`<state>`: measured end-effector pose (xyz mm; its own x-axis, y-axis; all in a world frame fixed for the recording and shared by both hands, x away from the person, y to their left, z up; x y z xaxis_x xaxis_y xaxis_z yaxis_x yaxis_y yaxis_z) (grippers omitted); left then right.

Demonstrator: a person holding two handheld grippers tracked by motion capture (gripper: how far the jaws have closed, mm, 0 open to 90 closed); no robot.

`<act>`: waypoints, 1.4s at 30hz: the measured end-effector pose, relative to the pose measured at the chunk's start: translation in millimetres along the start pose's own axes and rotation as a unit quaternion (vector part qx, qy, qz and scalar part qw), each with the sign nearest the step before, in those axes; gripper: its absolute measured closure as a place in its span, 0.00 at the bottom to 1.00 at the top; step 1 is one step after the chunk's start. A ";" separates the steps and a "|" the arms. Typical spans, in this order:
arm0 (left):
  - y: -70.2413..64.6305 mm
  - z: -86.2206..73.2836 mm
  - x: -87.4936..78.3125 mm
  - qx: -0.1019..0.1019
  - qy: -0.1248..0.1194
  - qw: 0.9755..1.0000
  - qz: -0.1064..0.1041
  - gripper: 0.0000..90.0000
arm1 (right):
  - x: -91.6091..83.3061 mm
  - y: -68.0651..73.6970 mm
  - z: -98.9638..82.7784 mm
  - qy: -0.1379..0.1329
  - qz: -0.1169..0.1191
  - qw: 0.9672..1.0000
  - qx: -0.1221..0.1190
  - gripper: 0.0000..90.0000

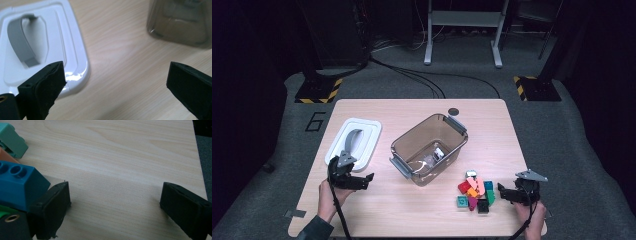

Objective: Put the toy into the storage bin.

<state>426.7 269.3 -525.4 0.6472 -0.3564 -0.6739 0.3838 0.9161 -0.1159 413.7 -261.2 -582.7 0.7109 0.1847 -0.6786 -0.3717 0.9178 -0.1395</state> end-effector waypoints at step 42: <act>12.0 -46.8 38.5 -0.036 0.011 0.999 0.025 0.00 | -40.9 55.5 28.2 0.041 0.081 0.995 0.032 0.39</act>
<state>425.4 275.2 -586.8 0.6493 -0.3062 -0.6962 0.3027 0.9438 -0.1327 380.9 -207.9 -542.3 0.5933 0.3051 -0.7449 -0.4363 0.8996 0.0210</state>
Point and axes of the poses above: each handheld gripper's, and its own axes: x roughly forward along the jaws, z roughly out of its top, y roughly to its left, the point moved 8 cm from there along x, roughly forward along the jaws, and after that the axes turned 11 degrees about -x, right-handed, at the moved point
